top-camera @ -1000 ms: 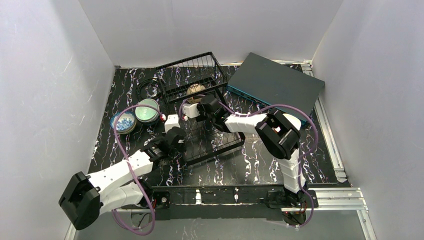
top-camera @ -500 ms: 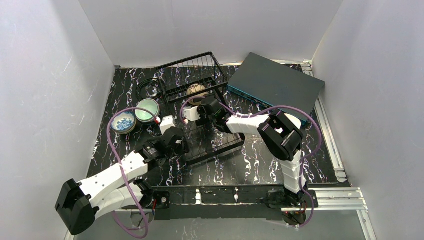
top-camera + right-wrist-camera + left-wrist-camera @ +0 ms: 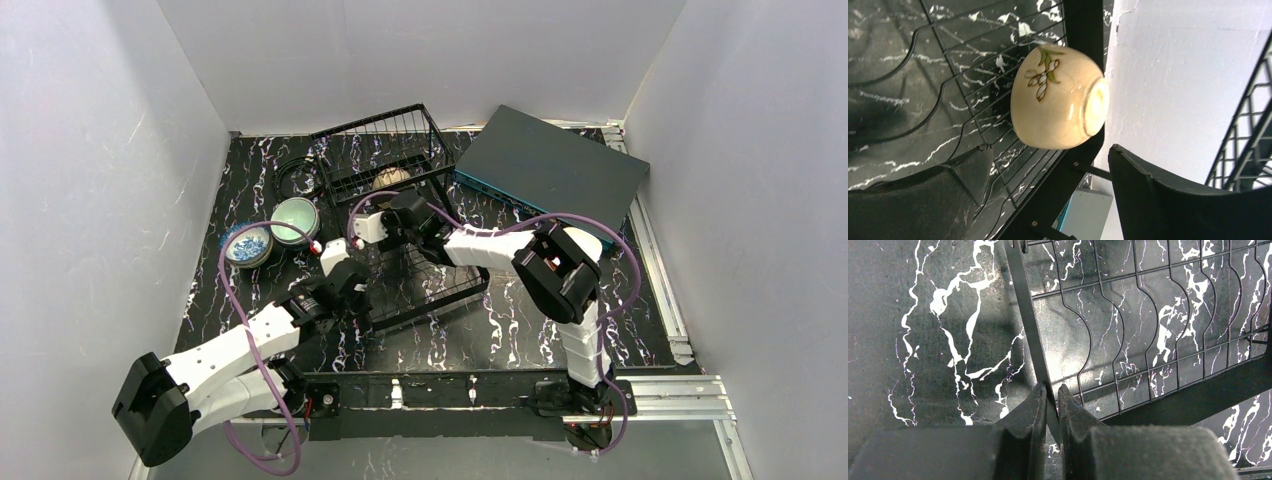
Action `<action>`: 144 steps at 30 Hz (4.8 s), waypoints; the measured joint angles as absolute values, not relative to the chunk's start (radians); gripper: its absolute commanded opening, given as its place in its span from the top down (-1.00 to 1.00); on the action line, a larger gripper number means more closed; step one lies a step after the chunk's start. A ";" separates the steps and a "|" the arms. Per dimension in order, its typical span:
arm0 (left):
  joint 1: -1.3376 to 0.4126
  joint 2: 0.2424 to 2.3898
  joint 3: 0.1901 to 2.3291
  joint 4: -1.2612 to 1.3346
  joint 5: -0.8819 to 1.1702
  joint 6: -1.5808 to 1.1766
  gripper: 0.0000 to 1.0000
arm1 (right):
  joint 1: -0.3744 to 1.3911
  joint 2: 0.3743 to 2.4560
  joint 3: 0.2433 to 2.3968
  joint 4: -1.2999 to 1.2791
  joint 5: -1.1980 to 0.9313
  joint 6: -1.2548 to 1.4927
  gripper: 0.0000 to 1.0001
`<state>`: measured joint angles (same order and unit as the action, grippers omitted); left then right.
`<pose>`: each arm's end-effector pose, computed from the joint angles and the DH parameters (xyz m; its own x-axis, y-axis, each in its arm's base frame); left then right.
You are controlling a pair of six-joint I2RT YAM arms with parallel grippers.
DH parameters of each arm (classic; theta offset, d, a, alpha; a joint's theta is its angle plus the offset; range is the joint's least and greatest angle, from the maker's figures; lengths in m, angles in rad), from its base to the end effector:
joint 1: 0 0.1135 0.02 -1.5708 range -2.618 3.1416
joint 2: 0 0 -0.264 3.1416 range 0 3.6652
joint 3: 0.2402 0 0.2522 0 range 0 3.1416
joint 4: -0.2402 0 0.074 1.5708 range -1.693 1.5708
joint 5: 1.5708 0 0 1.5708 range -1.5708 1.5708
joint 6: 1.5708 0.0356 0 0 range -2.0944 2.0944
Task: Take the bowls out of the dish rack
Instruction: Move the bowl to the dish rack.
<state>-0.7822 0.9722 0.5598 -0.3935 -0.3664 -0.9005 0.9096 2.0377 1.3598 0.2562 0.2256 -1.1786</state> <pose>0.1466 -0.1277 0.2110 -0.6957 -0.3401 -0.6327 -0.1016 0.9185 -0.3821 0.2927 0.3632 0.1979 0.4990 -0.8254 -0.2641 -0.4784 -0.0082 -0.8781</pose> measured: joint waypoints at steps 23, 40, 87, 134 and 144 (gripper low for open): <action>-0.793 1.012 0.592 -0.419 -0.379 -0.849 1.00 | 0.918 2.291 1.616 0.253 0.382 -1.216 -0.88; -0.891 1.135 0.722 -0.573 -0.559 -0.841 1.00 | 0.916 2.369 1.760 0.184 0.447 -1.159 -0.97; -0.935 1.141 0.738 -0.622 -0.574 -0.849 1.00 | 0.903 2.362 1.714 0.201 0.704 -0.980 -0.88; -0.945 1.201 0.768 -0.604 -0.588 -0.844 1.00 | 0.993 2.074 1.420 -0.088 0.783 -0.614 -0.42; -0.946 1.199 0.764 -0.595 -0.592 -0.839 1.00 | 1.041 1.986 1.336 -0.175 0.796 -0.504 -0.43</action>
